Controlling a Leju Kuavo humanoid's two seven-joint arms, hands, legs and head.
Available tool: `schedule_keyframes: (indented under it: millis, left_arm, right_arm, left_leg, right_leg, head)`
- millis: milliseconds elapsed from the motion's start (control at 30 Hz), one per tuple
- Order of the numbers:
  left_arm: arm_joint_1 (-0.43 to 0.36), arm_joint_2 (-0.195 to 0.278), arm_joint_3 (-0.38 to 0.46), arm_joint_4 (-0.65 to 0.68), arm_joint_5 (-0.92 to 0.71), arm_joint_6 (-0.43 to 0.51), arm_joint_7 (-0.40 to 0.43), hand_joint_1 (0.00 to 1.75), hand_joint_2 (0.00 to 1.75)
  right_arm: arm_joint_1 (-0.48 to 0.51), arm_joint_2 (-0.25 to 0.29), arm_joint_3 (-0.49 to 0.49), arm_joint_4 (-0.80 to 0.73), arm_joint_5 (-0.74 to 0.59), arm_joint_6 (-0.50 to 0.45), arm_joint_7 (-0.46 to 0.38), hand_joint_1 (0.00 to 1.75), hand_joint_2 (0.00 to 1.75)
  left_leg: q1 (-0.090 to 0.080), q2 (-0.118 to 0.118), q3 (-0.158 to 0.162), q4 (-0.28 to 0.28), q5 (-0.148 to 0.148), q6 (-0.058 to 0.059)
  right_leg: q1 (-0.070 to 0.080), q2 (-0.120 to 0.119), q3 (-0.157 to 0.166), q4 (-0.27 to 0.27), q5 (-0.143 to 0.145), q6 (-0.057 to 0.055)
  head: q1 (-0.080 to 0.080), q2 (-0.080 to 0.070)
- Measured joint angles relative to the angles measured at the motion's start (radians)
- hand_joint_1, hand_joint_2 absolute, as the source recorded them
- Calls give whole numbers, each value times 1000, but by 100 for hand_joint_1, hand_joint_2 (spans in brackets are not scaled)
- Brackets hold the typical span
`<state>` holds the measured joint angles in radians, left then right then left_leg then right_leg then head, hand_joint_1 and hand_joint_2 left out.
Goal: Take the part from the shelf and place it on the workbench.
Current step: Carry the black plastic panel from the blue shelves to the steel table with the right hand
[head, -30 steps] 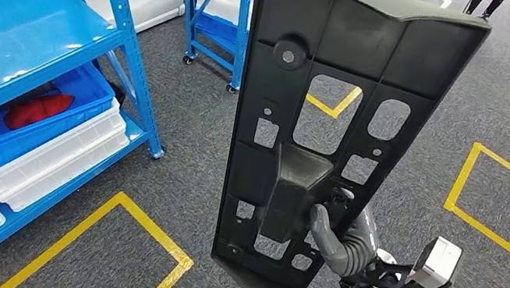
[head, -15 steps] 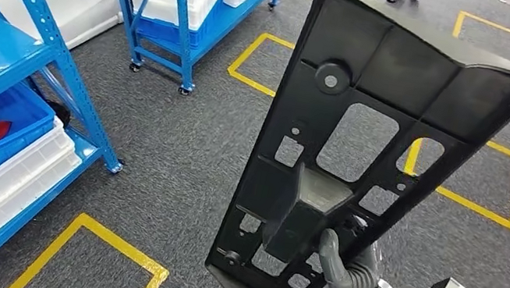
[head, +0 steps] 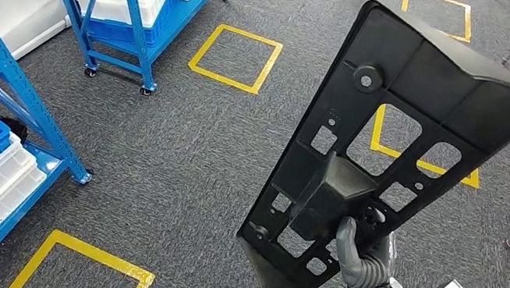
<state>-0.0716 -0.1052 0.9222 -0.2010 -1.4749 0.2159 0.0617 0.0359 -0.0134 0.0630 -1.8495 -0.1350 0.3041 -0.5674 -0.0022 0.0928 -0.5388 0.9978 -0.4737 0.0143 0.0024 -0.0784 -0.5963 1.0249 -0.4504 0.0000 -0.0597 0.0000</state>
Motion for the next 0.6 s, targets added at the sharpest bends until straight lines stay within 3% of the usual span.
schedule_keyframes:
  millis: [33,100,133,167,233,300,333,367,400,467,533,600]
  left_arm:
    - [1,-2,3,0,13,-10,21,0,0]
    - [1,-11,12,0,39,-19,40,0,0]
    - [0,-17,18,0,47,-22,44,0,0]
    - [-1,-25,23,0,51,-23,48,0,0]
    - [-3,-39,27,0,48,-26,50,0,0]
    - [-2,-51,28,0,48,-21,37,0,0]
    - [-2,-56,29,0,53,-14,21,0,0]
    - [-3,-60,32,0,58,-5,1,0,0]
    - [-4,-64,34,0,64,6,-24,0,0]
    - [-13,-70,38,0,66,24,-75,0,0]
    - [-30,-74,39,0,61,37,-109,0,0]
    - [-54,-77,39,0,57,45,-118,0,0]
  right_arm:
    - [-6,0,-8,2,5,-1,9,175,175]
    - [-23,1,-22,6,8,5,27,175,175]
    - [-37,0,-28,10,8,10,35,175,175]
    - [-56,0,-33,15,7,16,44,175,175]
    - [-97,-2,-36,23,6,22,61,175,175]
    - [-119,-3,-36,28,5,21,79,175,175]
    - [-121,-4,-35,28,5,20,89,175,175]
    - [-122,-6,-34,28,4,19,97,175,175]
    - [-123,-7,-32,28,3,18,103,175,175]
    - [-128,-10,-29,28,0,19,107,175,175]
    - [-134,-12,-23,28,-2,22,108,175,175]
    - [-140,-14,-15,28,-2,28,109,175,175]
  left_leg:
    - [-1,9,2,-1,-2,-4]
    - [-3,28,5,-2,-6,-15]
    - [-2,22,5,4,-14,-20]
    - [0,2,-4,27,-30,-25]
    - [5,-57,-54,140,-90,-31]
    - [7,-81,-121,274,-141,-33]
    - [7,-84,-139,302,-140,-33]
    - [7,-85,-139,291,-120,-33]
    - [9,-90,-119,239,-82,-31]
    - [14,-129,-60,97,-12,-28]
    - [16,-160,-28,23,10,-22]
    - [13,-149,-25,17,11,-11]
  right_leg:
    - [4,-5,3,-11,-2,-5]
    - [4,21,1,-14,3,-13]
    - [0,34,2,-18,6,-18]
    - [-3,47,2,-21,9,-23]
    - [-7,72,3,-24,13,-32]
    - [-6,98,3,-24,14,-35]
    - [-6,112,3,-23,14,-35]
    - [-6,126,4,-22,13,-34]
    - [-6,140,4,-20,13,-33]
    - [-6,165,3,-11,9,-26]
    - [-8,186,-4,-5,8,-13]
    - [-12,201,-11,-6,12,2]
  head:
    - [0,0]
    - [0,0]
    - [0,0]
    - [0,0]
    - [0,0]
    - [0,0]
    - [0,0]
    - [0,0]
    - [0,0]
    - [0,0]
    - [0,0]
    - [0,0]
